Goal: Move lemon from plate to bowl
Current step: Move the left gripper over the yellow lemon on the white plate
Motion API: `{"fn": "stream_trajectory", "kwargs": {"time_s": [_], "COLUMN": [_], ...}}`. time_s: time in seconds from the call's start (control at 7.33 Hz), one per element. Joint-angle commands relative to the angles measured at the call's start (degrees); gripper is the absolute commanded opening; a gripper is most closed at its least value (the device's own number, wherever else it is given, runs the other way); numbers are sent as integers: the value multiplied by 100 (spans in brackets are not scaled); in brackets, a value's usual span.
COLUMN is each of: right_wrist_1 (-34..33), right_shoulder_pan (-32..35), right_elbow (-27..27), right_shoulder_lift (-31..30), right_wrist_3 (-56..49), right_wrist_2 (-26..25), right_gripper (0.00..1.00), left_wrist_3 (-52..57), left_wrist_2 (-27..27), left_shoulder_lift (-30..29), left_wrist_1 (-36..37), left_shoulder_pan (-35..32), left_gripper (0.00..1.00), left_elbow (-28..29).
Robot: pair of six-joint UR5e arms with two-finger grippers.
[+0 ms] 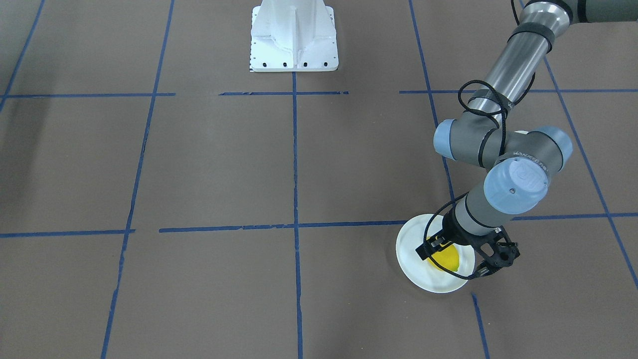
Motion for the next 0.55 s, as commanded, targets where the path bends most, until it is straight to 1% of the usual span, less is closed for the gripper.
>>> {"fn": "stream_trajectory", "kwargs": {"time_s": [0.0,0.14,0.27,0.41], "right_wrist_1": [0,0,0,0], "right_shoulder_pan": [0,0,0,0], "right_elbow": [0,0,0,0], "right_shoulder_lift": [0,0,0,0], "right_wrist_3": [0,0,0,0], "right_wrist_2": [0,0,0,0], "right_gripper": [100,100,100,100], "left_wrist_3": [-21,-126,-127,-136], "left_wrist_2": [240,241,241,241], "left_shoulder_lift": [0,-9,-26,-26], "left_wrist_1": [-94,-469,-638,-640], "left_shoulder_pan": [42,42,50,50], "left_gripper": [100,100,99,77], "left_elbow": [120,390,532,534]}}
